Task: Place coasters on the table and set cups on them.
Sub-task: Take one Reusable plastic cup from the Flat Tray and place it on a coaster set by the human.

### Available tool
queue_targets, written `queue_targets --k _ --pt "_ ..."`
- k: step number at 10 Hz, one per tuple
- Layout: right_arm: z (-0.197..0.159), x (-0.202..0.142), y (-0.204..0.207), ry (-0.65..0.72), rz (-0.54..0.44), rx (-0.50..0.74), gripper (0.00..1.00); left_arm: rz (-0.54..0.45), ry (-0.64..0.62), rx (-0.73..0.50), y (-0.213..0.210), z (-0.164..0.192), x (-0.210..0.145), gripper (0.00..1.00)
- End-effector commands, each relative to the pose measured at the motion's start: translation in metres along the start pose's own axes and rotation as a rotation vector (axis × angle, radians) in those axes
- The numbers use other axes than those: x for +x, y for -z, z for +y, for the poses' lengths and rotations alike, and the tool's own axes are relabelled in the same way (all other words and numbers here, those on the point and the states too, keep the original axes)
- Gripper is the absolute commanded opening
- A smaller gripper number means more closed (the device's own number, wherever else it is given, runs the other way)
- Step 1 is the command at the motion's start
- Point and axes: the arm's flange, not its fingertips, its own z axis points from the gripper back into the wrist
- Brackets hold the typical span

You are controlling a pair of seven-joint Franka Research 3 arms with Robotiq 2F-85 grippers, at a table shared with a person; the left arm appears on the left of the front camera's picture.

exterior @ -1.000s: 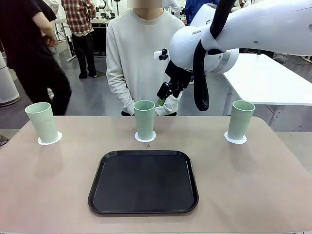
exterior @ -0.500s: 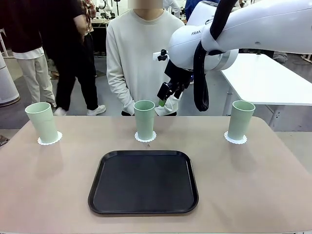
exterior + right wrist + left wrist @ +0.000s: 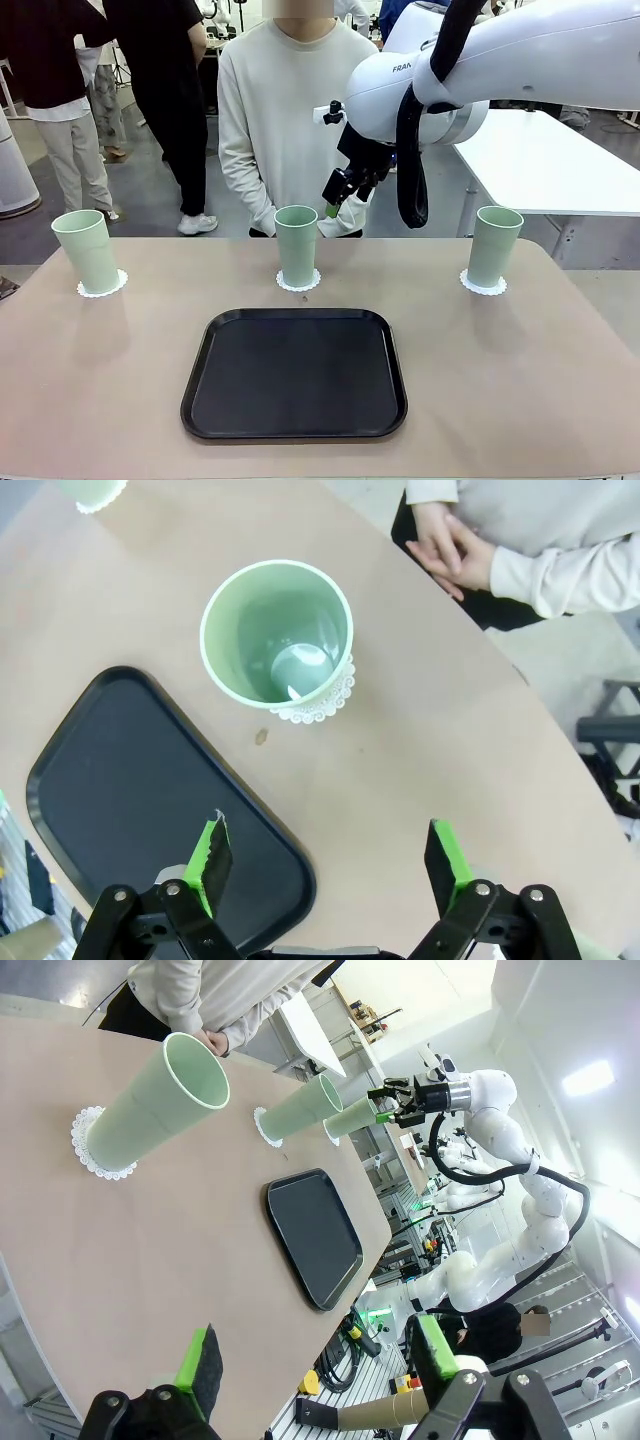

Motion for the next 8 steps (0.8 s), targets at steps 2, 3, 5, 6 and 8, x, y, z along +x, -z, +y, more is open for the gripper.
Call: queue_targets --k 2,3,5,6,8 --pt "-0.002 -0.002 0.003 -0.006 -0.022 0.015 1.00 -0.002 0.003 -0.006 -0.002 -0.003 0.000 1.00" --pt "0.000 0.000 0.000 0.000 0.000 0.000 1.00 -0.002 0.003 -0.006 -0.002 -0.003 0.000 1.00" --pt "-0.019 -0.075 -0.048 0.216 0.079 -0.122 1.00 -0.002 0.003 -0.006 -0.002 -0.003 0.000 1.00" --pt "-0.032 -0.097 -0.064 0.295 0.073 -0.148 1.00 -0.002 0.003 -0.006 -0.002 -0.003 0.000 1.00" --pt "-0.063 -0.135 -0.089 0.418 0.044 -0.175 1.00 -0.002 0.003 -0.006 -0.002 -0.003 0.000 1.00"
